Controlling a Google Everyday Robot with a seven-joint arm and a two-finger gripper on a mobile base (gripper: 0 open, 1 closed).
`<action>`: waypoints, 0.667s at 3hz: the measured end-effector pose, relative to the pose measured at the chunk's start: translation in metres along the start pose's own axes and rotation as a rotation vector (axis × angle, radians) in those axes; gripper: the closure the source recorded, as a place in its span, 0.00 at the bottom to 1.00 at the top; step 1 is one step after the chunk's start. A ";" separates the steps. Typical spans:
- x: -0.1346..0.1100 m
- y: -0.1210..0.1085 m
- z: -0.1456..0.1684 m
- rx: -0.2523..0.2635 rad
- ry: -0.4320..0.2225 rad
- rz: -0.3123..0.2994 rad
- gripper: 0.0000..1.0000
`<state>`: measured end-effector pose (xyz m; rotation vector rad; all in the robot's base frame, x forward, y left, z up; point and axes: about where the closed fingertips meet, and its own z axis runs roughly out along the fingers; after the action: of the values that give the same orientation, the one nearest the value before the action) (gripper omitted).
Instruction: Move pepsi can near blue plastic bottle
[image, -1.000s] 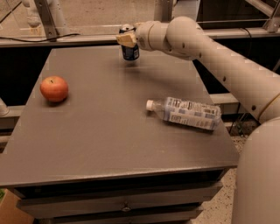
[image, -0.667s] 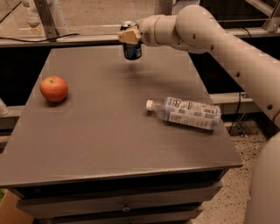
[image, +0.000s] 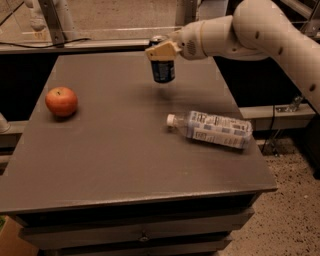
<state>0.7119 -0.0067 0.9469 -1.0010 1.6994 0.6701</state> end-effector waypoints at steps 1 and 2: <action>0.014 -0.003 -0.049 -0.006 0.000 0.013 1.00; 0.020 -0.014 -0.095 0.021 -0.022 0.039 1.00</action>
Offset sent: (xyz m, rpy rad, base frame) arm -0.0542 -0.1599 0.0281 0.0715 0.0125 -0.0898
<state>0.6756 -0.0974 0.9602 -0.9450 1.7068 0.6848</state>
